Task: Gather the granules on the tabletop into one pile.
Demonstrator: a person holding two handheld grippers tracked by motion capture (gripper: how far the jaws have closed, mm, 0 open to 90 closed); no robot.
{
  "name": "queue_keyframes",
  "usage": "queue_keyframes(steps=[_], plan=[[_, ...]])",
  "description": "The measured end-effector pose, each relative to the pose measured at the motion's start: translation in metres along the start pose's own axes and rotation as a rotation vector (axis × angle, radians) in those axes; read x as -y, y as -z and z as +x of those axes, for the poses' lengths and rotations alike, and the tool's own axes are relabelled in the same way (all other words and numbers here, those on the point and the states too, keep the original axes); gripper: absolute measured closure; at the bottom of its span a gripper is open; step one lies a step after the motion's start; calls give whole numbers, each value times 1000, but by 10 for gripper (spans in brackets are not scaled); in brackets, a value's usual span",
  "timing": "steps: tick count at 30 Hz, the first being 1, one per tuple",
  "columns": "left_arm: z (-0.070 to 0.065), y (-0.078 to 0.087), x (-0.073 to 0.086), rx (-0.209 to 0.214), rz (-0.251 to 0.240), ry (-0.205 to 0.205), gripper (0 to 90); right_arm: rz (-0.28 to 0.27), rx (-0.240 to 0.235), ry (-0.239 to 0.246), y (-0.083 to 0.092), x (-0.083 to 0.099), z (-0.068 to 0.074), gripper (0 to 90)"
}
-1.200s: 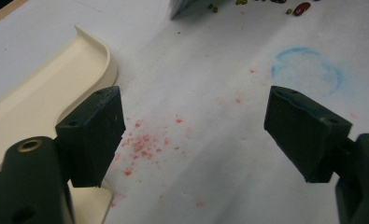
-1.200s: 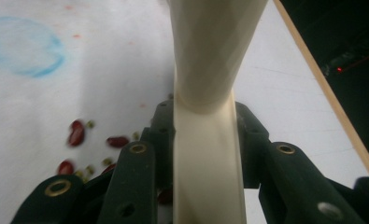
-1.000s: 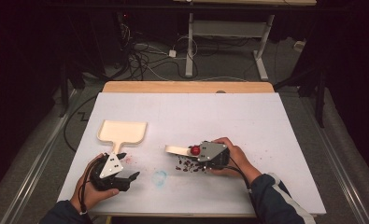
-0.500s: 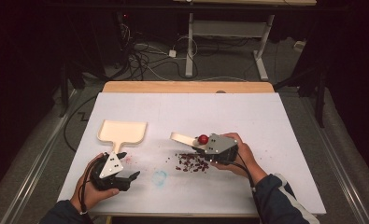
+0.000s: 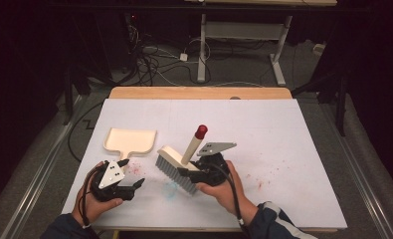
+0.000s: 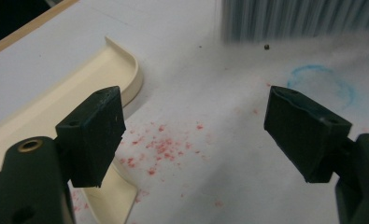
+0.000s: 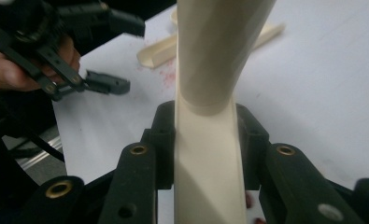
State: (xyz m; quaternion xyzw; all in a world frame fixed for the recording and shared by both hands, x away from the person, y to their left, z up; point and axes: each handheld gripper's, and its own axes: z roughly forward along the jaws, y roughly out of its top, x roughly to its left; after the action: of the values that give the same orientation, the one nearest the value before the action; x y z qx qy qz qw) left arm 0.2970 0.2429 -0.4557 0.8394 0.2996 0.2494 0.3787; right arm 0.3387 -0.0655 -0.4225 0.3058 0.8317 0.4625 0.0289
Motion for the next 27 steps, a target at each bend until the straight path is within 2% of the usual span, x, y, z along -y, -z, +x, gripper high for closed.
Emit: queue_keyframes(steps=[2,5,7,8,9,12,16,19,23,25,27], plan=[[0,0,1,3,1,1,196,18,20,-29,-10,5,1,673],[-1,-1,1,15,8,-2,196,21,74,-31,-13,7,-3,673],[-2,-3,1,23,19,-9,196,20,113,-59,-10,9,-13,672],[-2,-4,1,20,16,-19,196,22,128,-92,-7,13,-23,670],[-3,-4,1,22,17,-18,196,22,128,-92,-7,13,-23,670],[-4,-4,1,27,23,-18,196,20,143,-148,6,21,-37,669],[-4,-4,1,25,21,-17,198,13,147,-157,17,23,-41,671],[-4,-4,0,24,16,-28,198,2,156,-145,26,24,-41,673],[-4,-5,-1,27,19,-36,197,-41,112,-114,41,18,-37,673],[-4,-5,-1,24,19,-36,198,-52,112,-106,47,16,-36,673],[-4,-5,-1,29,23,-25,198,-73,141,-72,60,13,-35,673]])
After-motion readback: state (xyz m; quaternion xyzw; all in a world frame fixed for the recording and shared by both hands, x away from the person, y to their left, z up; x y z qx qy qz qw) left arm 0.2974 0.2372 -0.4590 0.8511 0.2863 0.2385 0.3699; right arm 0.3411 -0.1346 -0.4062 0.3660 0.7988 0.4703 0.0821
